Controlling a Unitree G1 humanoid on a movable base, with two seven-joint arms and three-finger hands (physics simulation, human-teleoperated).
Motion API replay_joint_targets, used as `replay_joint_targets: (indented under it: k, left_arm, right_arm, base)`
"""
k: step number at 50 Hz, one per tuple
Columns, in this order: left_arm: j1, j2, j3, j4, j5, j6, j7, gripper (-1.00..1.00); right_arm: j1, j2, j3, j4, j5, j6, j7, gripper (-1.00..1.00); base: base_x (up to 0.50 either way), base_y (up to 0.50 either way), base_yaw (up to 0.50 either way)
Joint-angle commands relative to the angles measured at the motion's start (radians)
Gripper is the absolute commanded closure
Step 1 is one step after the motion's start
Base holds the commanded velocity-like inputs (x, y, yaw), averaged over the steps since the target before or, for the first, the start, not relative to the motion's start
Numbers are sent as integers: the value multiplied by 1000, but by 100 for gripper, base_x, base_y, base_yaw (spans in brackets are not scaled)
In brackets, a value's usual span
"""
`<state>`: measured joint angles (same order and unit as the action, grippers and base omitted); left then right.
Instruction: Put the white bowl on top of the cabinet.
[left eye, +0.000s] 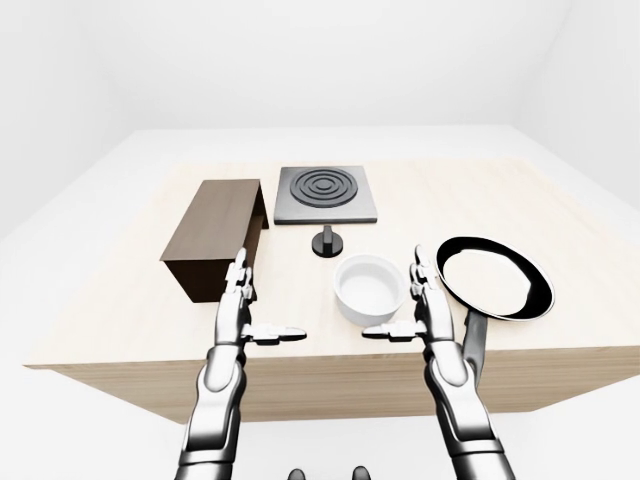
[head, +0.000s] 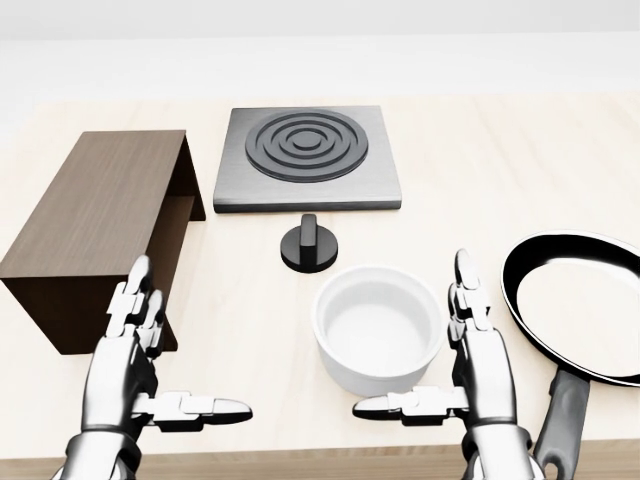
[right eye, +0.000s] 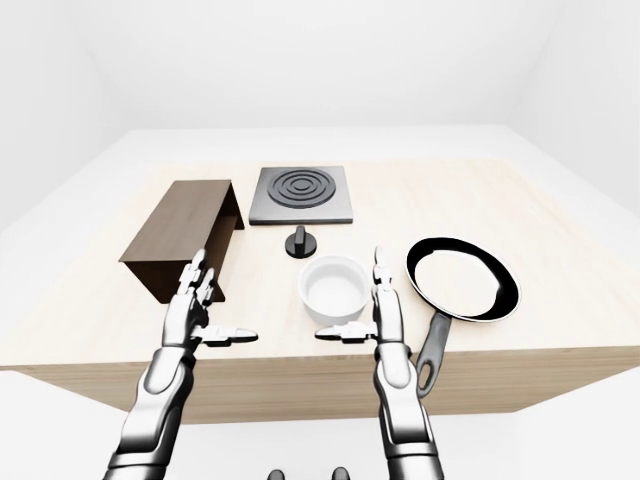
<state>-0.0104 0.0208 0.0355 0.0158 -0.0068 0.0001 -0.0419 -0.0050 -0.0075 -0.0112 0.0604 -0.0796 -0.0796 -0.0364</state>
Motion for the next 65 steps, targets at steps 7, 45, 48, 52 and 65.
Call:
replay_joint_targets:
  k: [7, 45, 48, 52, 65]
  left_arm:
    - [-70, -20, -56, 39, 158, 66, 134, -100]
    - [-347, -204, -272, 413, 696, 87, 279, -100]
    - [-350, -220, -292, 481, 758, 87, 289, -100]
    - [-352, -240, -300, 521, 813, 87, 296, -100]
    - [-355, -276, -326, 582, 944, 87, 319, -100]
  right_arm:
    - [2, -28, -56, -104, 27, 105, -2, -100]
    - [54, -51, -165, -290, 29, 167, 69, -100]
    - [64, -51, -171, -309, 34, 167, 74, -100]
    - [63, -51, -179, -312, 37, 167, 72, -100]
    - [58, -51, -181, -308, 37, 167, 64, -100]
  base:
    - [0, 0, 0]
    - [0, 0, 0]
    - [0, 0, 0]
    - [0, 0, 0]
    - [0, 0, 0]
